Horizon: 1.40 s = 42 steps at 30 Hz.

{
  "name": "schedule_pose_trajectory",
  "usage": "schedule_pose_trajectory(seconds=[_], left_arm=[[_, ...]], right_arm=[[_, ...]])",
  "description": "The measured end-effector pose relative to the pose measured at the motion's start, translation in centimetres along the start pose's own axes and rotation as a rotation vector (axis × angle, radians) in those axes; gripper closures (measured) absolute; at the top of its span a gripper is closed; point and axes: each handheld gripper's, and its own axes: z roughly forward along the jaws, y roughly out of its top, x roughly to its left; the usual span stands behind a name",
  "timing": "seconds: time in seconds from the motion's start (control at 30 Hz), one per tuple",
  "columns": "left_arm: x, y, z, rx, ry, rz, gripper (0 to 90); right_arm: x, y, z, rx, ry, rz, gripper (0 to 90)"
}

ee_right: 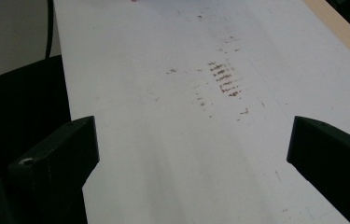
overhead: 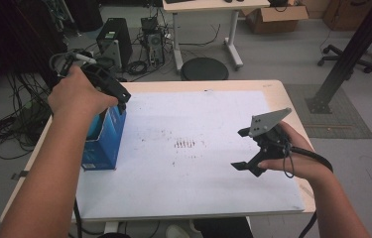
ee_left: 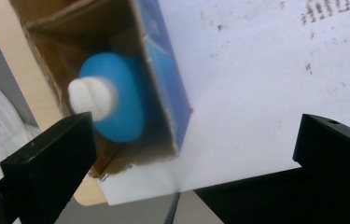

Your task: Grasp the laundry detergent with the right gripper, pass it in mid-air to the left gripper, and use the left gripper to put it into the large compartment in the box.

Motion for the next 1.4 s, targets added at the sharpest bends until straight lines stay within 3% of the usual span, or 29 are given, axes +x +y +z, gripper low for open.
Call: schedule_pose_trajectory(seconds=[0.07, 0.23, 0.37, 0.6, 0.8, 1.0, 1.1, 1.4], left_arm=[[-1.1, 0.1, -0.2, -0.01, -0.011, 0.045, 0.2], [-4.2, 0.3, -0.5, -0.022, -0.05, 0.226, 0.2], [-6.8, 0.1, -0.6, -0.039, -0.064, 0.34, 0.2], [-10.7, -0.8, 0.1, -0.011, -0.089, 0.562, 0.2], [-13.0, -1.4, 0.9, -0.049, -0.088, 0.719, 0.2], [-14.5, -2.0, 2.6, 0.002, -0.076, 0.887, 0.2], [-14.9, -2.0, 3.2, 0.023, -0.09, 0.931, 0.2], [-15.3, -1.5, 4.1, 0.051, -0.116, 0.995, 0.2]], right_arm=[[-0.1, 0.0, -0.1, 0.008, -0.001, -0.002, 2.4], [-0.4, 0.1, -0.7, 0.032, -0.009, -0.008, 2.4], [-0.8, 0.6, -1.3, 0.07, -0.017, -0.032, 2.5], [-1.8, 1.5, -1.6, 0.152, -0.002, -0.074, 2.5], [-2.5, 1.7, -1.0, 0.224, 0.0, -0.096, 2.9], [-2.7, 1.4, -0.3, 0.279, 0.02, -0.116, 3.1], [-2.9, 1.1, 0.0, 0.297, 0.026, -0.119, 3.2], [-3.1, 0.7, 0.5, 0.328, 0.04, -0.108, 3.3]])
